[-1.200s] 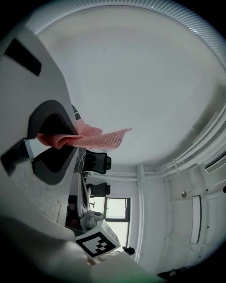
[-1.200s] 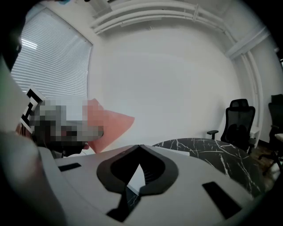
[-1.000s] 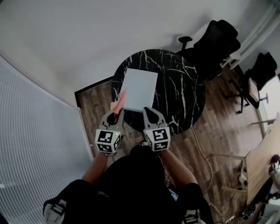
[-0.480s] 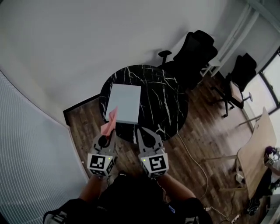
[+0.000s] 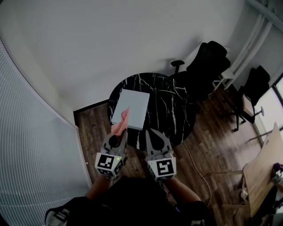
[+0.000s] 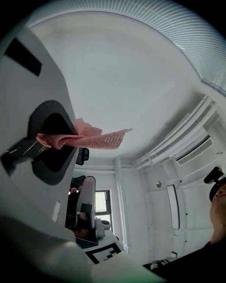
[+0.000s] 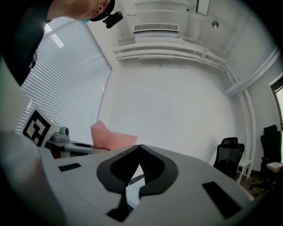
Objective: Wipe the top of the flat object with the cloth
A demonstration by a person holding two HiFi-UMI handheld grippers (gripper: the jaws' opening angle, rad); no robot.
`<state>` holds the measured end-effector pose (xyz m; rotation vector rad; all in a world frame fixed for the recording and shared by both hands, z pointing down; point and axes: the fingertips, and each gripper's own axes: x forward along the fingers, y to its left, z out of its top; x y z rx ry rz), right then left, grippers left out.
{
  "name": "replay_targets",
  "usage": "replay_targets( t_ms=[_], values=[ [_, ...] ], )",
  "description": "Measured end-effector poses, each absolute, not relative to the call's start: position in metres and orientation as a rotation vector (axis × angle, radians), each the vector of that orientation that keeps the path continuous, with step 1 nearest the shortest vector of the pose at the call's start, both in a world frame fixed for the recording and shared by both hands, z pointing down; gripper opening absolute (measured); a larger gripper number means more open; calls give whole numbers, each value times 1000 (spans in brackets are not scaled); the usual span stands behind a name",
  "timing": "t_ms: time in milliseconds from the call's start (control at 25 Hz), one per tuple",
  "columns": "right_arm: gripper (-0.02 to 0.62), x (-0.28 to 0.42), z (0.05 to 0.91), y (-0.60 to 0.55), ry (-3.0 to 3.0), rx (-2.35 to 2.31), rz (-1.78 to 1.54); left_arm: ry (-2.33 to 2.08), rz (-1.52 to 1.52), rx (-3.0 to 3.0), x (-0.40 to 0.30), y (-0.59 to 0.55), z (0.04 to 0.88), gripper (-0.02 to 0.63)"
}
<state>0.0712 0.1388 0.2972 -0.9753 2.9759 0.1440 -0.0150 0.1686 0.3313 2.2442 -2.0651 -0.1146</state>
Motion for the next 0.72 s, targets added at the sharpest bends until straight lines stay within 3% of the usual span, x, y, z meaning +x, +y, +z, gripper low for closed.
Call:
replay_targets(
  t_ms=[720],
  values=[
    [-6, 107, 295, 109, 2987, -939, 147, -2124, -64, 2264, 25, 144, 321, 23]
  ],
)
